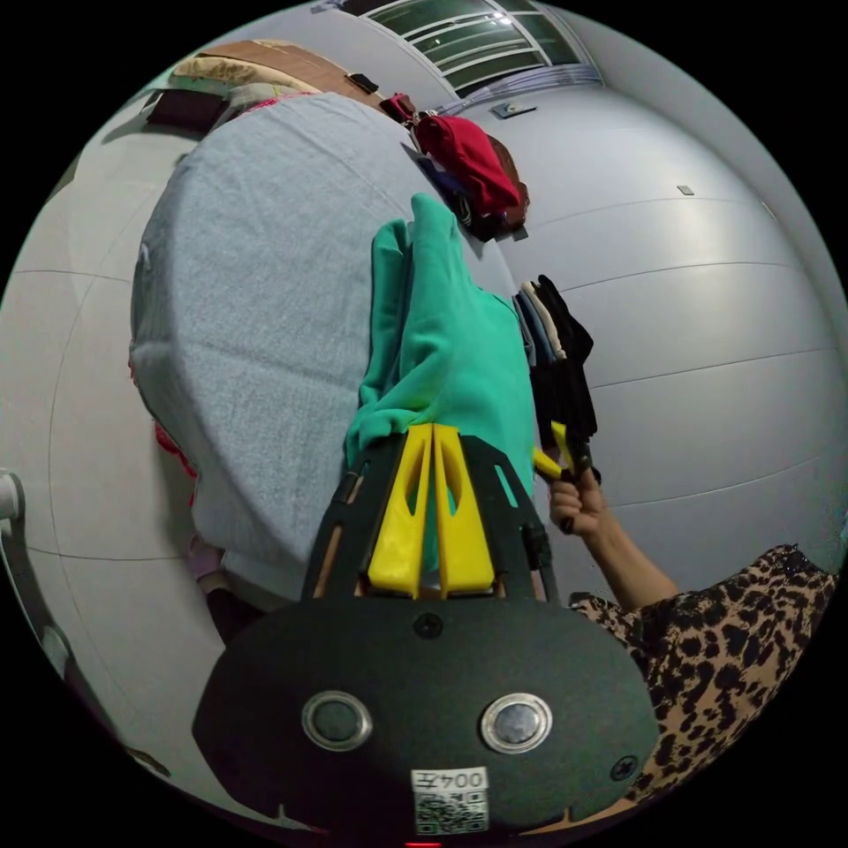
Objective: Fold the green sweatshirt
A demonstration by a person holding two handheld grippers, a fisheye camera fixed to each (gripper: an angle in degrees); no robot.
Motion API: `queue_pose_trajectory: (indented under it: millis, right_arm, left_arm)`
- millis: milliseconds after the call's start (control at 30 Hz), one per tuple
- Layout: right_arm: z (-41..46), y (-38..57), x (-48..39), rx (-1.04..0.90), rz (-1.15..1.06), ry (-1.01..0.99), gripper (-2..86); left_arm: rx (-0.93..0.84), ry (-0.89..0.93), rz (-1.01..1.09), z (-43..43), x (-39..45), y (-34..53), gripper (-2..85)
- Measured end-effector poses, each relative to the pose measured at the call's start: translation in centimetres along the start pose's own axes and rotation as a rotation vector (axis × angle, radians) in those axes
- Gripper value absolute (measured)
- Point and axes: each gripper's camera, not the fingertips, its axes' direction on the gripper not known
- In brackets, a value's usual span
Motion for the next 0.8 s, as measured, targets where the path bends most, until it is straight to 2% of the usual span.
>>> queue_pose_trajectory:
  millis: [200, 400, 533, 667, 800]
  right_arm:
    - [2.4, -8.9, -0.9, -0.099, 0.002, 0.015, 19.6]
    - [5.5, -14.4, -1.2, -0.245, 0.002, 0.020, 17.3]
    - [4.7, -15.7, -1.3, -0.189, -0.036, 0.224, 8.4]
    - [4.4, -16.4, 0.0, -0.167, -0.027, 0.164, 6.4]
    - [2.9, -16.3, 1.0, -0.122, 0.005, 0.066, 8.7]
  left_arm:
    - [-0.002, -0.014, 0.009, 0.5, 0.1, 0.6, 0.7]
    - [-0.001, -0.020, 0.009, 0.9, 0.1, 1.3, 0.6]
    - [0.005, -0.033, 0.017, 1.0, 0.2, 1.7, 0.6]
    - [0.005, -0.041, 0.022, 1.2, 0.1, 2.1, 0.5]
    - [0.004, -0.030, 0.017, 1.1, -0.3, 2.4, 0.6]
